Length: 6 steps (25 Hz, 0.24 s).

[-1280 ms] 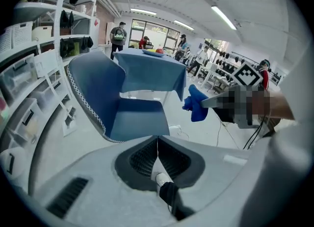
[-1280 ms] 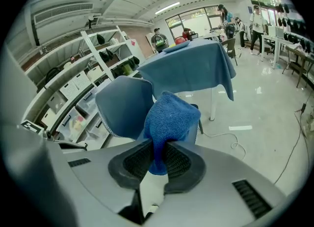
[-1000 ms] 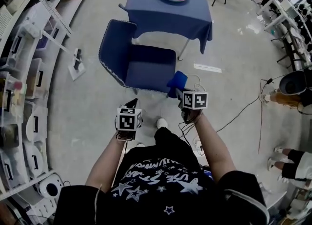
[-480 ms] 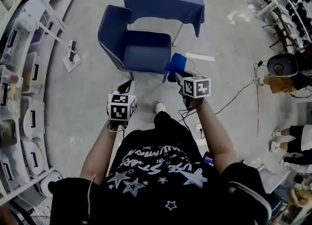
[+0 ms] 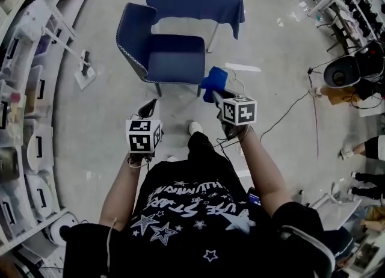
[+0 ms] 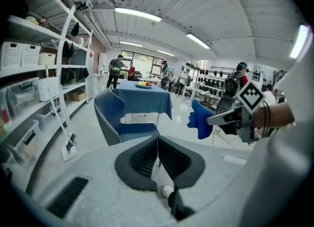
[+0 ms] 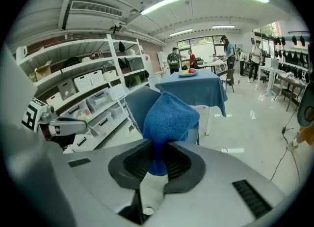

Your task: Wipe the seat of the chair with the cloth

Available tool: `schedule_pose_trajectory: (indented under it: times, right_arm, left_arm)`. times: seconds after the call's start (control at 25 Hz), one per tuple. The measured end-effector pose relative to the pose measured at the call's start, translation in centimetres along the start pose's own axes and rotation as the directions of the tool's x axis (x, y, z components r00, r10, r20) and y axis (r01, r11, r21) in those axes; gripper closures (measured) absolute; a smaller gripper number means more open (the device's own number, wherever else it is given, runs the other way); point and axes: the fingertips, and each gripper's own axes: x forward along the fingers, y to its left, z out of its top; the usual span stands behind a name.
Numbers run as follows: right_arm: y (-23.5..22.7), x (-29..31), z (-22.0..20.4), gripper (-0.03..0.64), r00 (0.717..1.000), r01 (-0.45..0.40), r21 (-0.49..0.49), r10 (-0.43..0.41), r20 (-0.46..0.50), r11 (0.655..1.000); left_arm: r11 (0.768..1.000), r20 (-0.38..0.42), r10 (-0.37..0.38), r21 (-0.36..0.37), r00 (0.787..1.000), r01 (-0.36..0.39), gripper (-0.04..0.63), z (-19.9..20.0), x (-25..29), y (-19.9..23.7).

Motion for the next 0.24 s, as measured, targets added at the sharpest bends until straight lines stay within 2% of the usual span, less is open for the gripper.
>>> schedule_pose_trajectory:
  times: [0.24]
  right_arm:
    - [0.8, -1.1, -2.6, 0.562, 1.0, -0.007, 0.006, 0.007, -0.005, 1.0]
  left_arm:
    - [1.0, 0.005, -0.018, 0.011, 1.0, 0.018, 0.574, -1.3, -1.5, -1.8]
